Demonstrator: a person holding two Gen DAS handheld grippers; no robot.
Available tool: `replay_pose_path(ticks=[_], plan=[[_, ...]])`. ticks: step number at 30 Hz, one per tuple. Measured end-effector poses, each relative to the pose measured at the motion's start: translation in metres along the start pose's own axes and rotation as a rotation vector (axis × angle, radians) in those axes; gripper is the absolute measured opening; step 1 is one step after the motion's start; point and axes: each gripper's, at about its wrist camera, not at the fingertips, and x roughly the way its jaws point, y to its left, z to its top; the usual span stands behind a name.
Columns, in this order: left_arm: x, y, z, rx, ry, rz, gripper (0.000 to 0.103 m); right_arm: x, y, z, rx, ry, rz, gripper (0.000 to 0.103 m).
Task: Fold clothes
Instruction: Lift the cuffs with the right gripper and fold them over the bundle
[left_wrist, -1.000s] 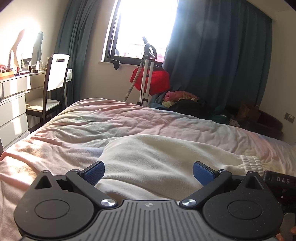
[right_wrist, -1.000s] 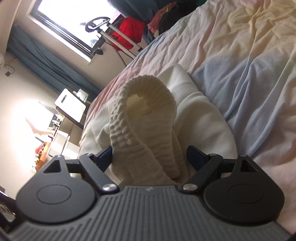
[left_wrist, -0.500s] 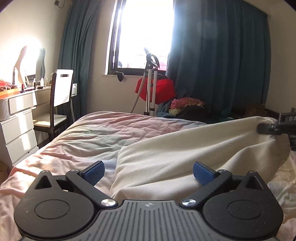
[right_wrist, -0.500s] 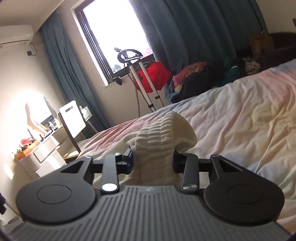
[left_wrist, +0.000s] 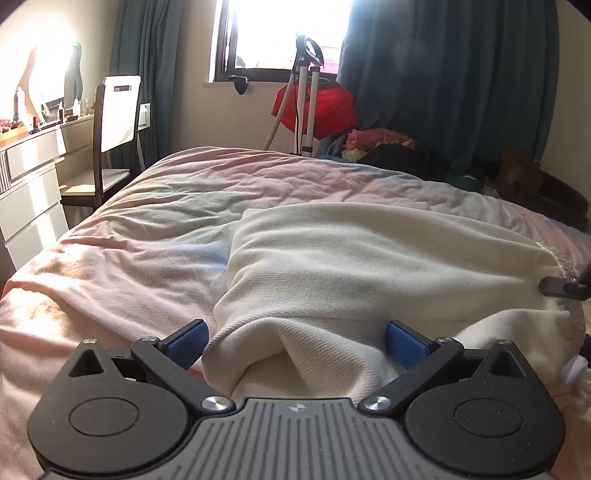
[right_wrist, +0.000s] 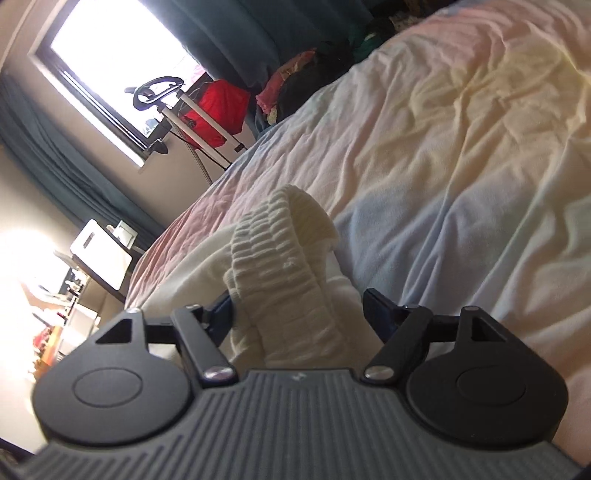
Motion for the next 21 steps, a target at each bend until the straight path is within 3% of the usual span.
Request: replay_pose_path(ticks=[4,11,18,21], plan=[[0.001,0.001,-0.002,-0.008,0.020,0.006,0.103,-0.008,-0.012,-0.006,0.104,0.066,0.015,0.079],[0.004,0.003,-0.002,-0.029,0.035,-0.004,0.103,-0.002,-0.012,-0.010,0.039,0.032,-0.062,0.085],[0.009,0.006,-0.003,-0.058,0.056,-0.006,0.103,-0.002,-0.017,-0.011,0.021,0.052,-0.084,0.086],[0.010,0.005,-0.003,-0.053,0.057,0.001,0.103,0.006,-0.024,-0.013,0.042,0.084,-0.111,0.095]])
